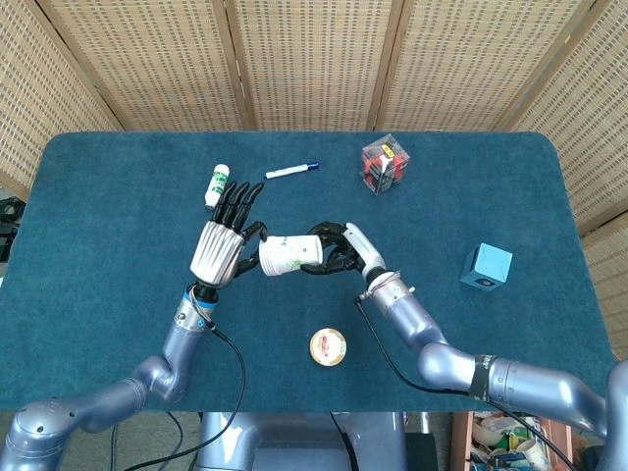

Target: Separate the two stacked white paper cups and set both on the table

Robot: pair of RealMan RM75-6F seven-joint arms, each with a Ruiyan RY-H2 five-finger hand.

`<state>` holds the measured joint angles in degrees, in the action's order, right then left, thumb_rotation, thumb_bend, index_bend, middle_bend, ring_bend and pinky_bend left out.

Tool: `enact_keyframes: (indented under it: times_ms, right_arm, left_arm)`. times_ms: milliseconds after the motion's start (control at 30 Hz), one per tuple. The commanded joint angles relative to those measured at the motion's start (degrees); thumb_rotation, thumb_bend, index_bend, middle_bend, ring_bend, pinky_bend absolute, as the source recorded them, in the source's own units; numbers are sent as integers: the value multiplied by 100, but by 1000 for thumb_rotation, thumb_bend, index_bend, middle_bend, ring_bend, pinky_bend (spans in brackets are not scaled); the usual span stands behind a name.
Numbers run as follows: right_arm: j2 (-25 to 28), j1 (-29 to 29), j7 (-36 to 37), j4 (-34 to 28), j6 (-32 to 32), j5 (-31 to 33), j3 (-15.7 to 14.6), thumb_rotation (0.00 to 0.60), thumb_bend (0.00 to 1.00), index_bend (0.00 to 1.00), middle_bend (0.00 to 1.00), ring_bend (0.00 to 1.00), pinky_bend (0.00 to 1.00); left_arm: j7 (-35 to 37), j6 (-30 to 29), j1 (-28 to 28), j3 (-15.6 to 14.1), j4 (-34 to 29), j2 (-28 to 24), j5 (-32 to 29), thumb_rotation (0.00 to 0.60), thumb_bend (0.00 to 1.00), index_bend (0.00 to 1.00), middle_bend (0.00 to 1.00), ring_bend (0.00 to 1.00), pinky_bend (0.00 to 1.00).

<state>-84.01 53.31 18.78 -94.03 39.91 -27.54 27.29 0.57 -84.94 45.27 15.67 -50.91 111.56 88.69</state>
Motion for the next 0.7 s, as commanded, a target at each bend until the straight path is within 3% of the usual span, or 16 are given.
enact_keyframes:
  times_ms: [33, 233, 467, 700]
  right_arm:
    - [27, -32, 39, 45, 2, -6, 29, 600, 542, 535, 580, 456, 644]
    - [112, -109, 127, 136, -42, 0, 78, 600, 542, 536, 580, 456, 644]
    - [274, -244, 221, 303, -114, -46, 111, 600, 542, 535, 580, 456, 644]
    - [360, -328, -34, 627, -11, -306, -121, 600, 542, 535, 580, 456, 644]
  left_arm:
    - [37, -54, -51, -15, 3, -53, -16, 600, 483, 707, 63, 0, 0]
    - [46, -152, -189, -18, -83, -246, -74, 600, 489, 711, 64, 0, 0]
    - [35, -208, -501, -133, -250, -812, -121, 600, 490, 711, 66, 0, 0]
    - [-65, -12, -898, -369, -445, -1759, -188, 600, 489, 711, 65, 0, 0]
